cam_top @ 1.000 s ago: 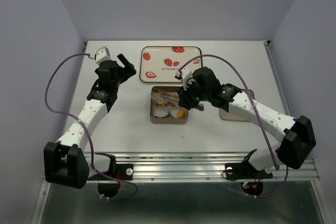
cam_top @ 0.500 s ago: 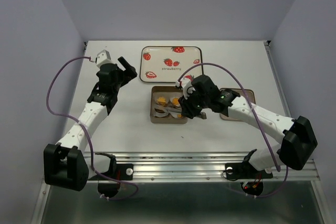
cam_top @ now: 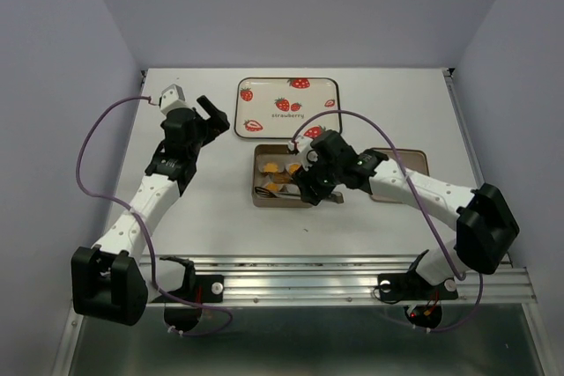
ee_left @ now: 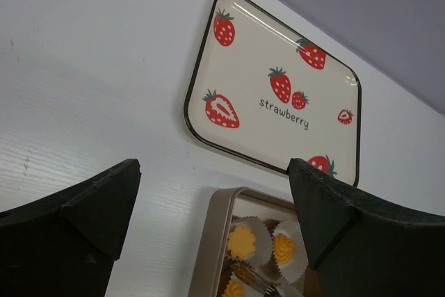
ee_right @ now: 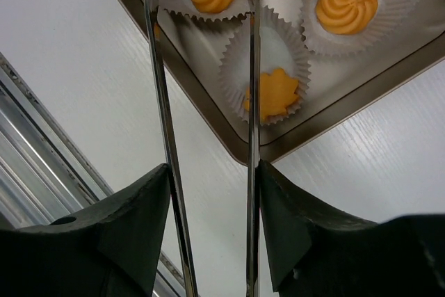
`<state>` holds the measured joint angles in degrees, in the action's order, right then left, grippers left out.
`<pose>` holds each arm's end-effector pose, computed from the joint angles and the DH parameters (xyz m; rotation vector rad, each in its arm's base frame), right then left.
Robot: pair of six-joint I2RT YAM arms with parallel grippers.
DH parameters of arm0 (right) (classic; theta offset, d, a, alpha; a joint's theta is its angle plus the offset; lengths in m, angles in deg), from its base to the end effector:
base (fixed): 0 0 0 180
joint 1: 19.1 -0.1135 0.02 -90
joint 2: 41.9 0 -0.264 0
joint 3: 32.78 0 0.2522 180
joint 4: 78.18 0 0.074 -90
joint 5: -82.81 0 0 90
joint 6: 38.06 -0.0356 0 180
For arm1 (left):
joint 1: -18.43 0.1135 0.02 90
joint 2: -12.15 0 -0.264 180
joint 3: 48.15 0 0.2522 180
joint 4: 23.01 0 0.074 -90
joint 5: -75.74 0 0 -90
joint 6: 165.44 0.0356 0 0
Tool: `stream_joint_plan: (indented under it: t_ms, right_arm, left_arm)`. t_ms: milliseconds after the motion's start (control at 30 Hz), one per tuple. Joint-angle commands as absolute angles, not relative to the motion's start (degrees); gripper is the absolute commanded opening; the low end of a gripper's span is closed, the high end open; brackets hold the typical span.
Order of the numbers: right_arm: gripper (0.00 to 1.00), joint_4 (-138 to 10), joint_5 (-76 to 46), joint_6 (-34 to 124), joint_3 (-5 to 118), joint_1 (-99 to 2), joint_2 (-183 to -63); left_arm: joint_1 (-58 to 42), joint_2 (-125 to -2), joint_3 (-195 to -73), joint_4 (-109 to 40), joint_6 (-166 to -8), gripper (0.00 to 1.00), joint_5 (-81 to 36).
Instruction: Pack the cookies
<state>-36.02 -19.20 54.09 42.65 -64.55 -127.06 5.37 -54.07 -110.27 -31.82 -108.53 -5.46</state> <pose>0.2146 0.2286 0.2483 -1.1092 2.2862 0.5719 0.2657 -0.0561 0.3127 -0.4244 1.7645 -0.4374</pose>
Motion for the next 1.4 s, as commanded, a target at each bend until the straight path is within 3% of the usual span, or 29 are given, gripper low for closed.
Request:
stream_joint_plan:
  t_ms: [0, 267, 367, 667, 767, 1000, 1167, 1367]
  right_arm:
    - [0.58, -37.4, -17.2, 52.9, 46.5, -65.8, -125.3]
    - [0.51, -35.2, -12.3, 49.9, 49.4, -65.8, -118.9]
    - [0.53, -33.1, -9.1, 48.6, 51.2, -65.8, -116.2]
    - [0.48, -32.0, 11.3, 45.2, 56.7, -62.1, -117.7]
    - [0.49, -36.3, 9.9, 42.6, 57.9, -47.2, -121.7]
    - [0.51, -48.8, 6.7, 47.2, 68.0, -31.6, -139.6]
    - [0.5, -49.0, 4.8, 50.3, 81.1, -26.0, -157.4]
    - [0.5, -51.5, 6.4, 54.9, 86.5, -23.9, -168.7]
  left_arm:
    - [5.2, -51.4, -110.3, -29.3, -107.2, 0.99, -4.8]
    - [5.2, -52.1, -110.9, -29.1, -106.6, 0.99, -5.6]
    - [5.2, -52.6, -111.7, -29.2, -106.3, 0.99, -5.7]
    - [5.2, -55.7, -115.2, -29.0, -105.3, 0.99, -5.5]
    - [5.2, -57.7, -116.3, -28.8, -105.0, 0.99, -5.3]
    - [5.2, -60.2, -119.2, -28.4, -103.9, 0.99, -5.5]
    - [5.2, -60.4, -119.1, -28.3, -103.4, 0.99, -4.9]
    - [5.2, -60.7, -119.6, -28.7, -103.2, 0.99, -4.2]
